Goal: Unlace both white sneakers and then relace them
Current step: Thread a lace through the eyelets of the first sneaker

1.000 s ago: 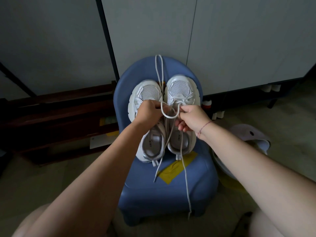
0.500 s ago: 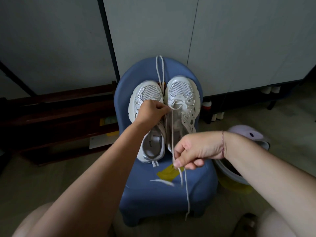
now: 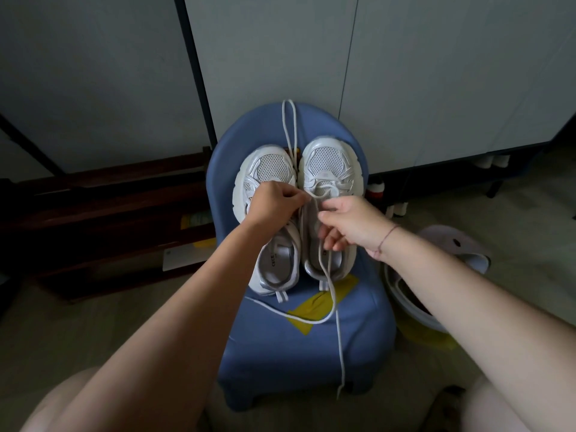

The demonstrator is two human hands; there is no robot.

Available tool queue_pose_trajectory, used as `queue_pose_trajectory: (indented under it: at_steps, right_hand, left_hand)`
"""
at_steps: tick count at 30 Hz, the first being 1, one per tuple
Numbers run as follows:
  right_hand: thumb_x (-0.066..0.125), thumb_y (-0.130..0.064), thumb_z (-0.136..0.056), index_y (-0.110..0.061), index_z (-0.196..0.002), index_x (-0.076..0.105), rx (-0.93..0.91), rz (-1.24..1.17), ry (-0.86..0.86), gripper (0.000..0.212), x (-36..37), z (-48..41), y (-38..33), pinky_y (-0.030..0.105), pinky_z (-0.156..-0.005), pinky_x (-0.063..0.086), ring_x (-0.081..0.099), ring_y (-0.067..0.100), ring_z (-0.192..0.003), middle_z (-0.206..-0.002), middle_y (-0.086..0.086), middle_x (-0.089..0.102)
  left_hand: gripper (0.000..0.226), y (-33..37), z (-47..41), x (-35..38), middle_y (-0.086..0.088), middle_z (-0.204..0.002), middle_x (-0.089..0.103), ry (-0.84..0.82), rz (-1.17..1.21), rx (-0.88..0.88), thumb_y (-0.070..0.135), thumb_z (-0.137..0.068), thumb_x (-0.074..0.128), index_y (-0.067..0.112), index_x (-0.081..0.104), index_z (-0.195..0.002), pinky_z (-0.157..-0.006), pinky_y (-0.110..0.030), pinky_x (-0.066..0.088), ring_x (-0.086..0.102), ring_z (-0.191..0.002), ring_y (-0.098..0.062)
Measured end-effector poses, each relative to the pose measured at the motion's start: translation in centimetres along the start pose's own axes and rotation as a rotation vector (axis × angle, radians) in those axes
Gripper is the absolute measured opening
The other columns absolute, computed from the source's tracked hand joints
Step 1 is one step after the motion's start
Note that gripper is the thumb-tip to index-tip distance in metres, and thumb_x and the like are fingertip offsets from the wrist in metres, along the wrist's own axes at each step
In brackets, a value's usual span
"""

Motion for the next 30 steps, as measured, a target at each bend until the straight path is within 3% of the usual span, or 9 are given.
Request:
queue_pose_trajectory:
  at_steps: [4, 8, 10, 14, 17, 20, 25, 28, 30]
  right_hand:
    - [0.043, -0.005, -0.096, -0.002, -0.100, 0.056, -0.029, 0.025, 0.099, 0.014, 1.0, -1.3, 0.1, 0.018, -0.032, 0.040, 0.053, 0.013, -0.033, -0.057, 0.011, 0.058]
    - [0.052, -0.011, -0.095, -0.009, -0.075, 0.057, 0.040, -0.094, 0.131, 0.021, 0.9, -1.7, 0.4, 0.013, -0.031, 0.029, 0.041, 0.004, -0.028, -0.054, 0.005, 0.052]
    - [0.055, -0.011, -0.094, -0.009, -0.070, 0.053, 0.086, -0.177, 0.056, 0.024, 1.0, -1.1, 0.2, 0.012, -0.031, 0.027, 0.037, 0.003, -0.029, -0.050, 0.002, 0.050]
    - [0.058, -0.013, -0.092, -0.008, -0.078, 0.060, 0.148, -0.058, -0.317, 0.014, 1.8, 2.3, -0.6, 0.013, -0.039, 0.033, 0.043, 0.002, -0.040, -0.055, -0.002, 0.053]
    - [0.062, -0.017, -0.087, -0.011, -0.081, 0.068, 0.110, 0.008, -0.452, 0.011, 1.7, 4.7, -1.3, 0.014, -0.051, 0.037, 0.046, 0.003, -0.052, -0.060, -0.005, 0.057]
    - [0.066, -0.020, -0.075, -0.010, -0.078, 0.070, 0.147, -0.103, -0.589, 0.011, 0.9, 6.4, -2.2, 0.010, -0.050, 0.043, 0.050, 0.003, -0.050, -0.063, -0.001, 0.060]
    - [0.068, -0.013, -0.075, -0.011, -0.076, 0.074, 0.198, -0.168, -0.826, 0.006, 0.0, 8.0, -2.5, 0.012, -0.047, 0.046, 0.055, 0.004, -0.046, -0.062, 0.002, 0.063]
    - [0.065, -0.011, -0.085, -0.005, -0.091, 0.071, 0.198, 0.081, -0.858, 0.010, 0.1, 7.6, -1.3, 0.014, -0.053, 0.048, 0.059, 0.006, -0.054, -0.068, 0.001, 0.066]
    - [0.065, -0.013, -0.087, 0.002, -0.101, 0.067, 0.170, 0.439, -0.708, 0.021, -0.1, 6.3, 0.6, 0.016, -0.056, 0.047, 0.060, 0.008, -0.059, -0.072, 0.003, 0.066]
  left_hand:
    - [0.008, 0.1, 0.1, 0.0, -0.015, -0.076, 0.070, -0.004, 0.023, -0.007, 0.021, -0.086, 0.072, 0.015, 0.077, -0.085, -0.061, -0.025, 0.042, 0.052, -0.065, -0.015]
    - [0.012, 0.1, 0.1, -0.1, -0.001, -0.069, 0.065, -0.001, 0.021, -0.005, 0.020, -0.086, 0.072, 0.010, 0.078, -0.090, -0.063, -0.022, 0.044, 0.051, -0.059, -0.005]
    - [0.013, 0.1, 0.1, -0.1, 0.001, -0.070, 0.065, -0.003, 0.030, -0.003, 0.019, -0.086, 0.072, 0.009, 0.078, -0.092, -0.063, -0.021, 0.045, 0.051, -0.058, -0.002]
    - [0.012, 0.1, 0.0, -0.1, -0.006, -0.075, 0.069, -0.015, 0.031, -0.012, 0.020, -0.086, 0.072, 0.010, 0.078, -0.091, -0.067, -0.028, 0.050, 0.055, -0.064, -0.010]
    - [0.012, 0.1, 0.0, -0.1, -0.010, -0.077, 0.071, -0.014, 0.018, -0.017, 0.022, -0.086, 0.072, 0.012, 0.078, -0.090, -0.065, -0.028, 0.048, 0.055, -0.065, -0.012]
    - [0.013, 0.0, -0.1, 0.0, 0.004, -0.064, 0.063, -0.006, 0.017, -0.019, 0.023, -0.086, 0.072, 0.013, 0.078, -0.090, -0.060, -0.023, 0.044, 0.050, -0.057, -0.005]
    - [0.011, -0.2, -0.1, 0.1, 0.008, -0.061, 0.061, 0.008, 0.032, -0.005, 0.021, -0.085, 0.072, 0.012, 0.078, -0.089, -0.061, -0.018, 0.043, 0.050, -0.052, 0.004]
    - [0.011, -0.2, -0.1, 0.1, 0.011, -0.058, 0.059, 0.007, 0.025, 0.006, 0.019, -0.085, 0.072, 0.011, 0.078, -0.088, -0.053, -0.011, 0.038, 0.048, -0.047, 0.006]
    - [0.011, -0.2, 0.0, 0.1, 0.011, -0.059, 0.060, 0.004, 0.027, 0.005, 0.019, -0.085, 0.072, 0.011, 0.078, -0.088, -0.057, -0.013, 0.041, 0.050, -0.053, 0.003]
Point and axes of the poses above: each hand's wrist, its own z-axis away from the middle knuckle, its own x-axis out of the palm, y = z × x, the point moved 3 cm from there along -z, towards the middle knuckle
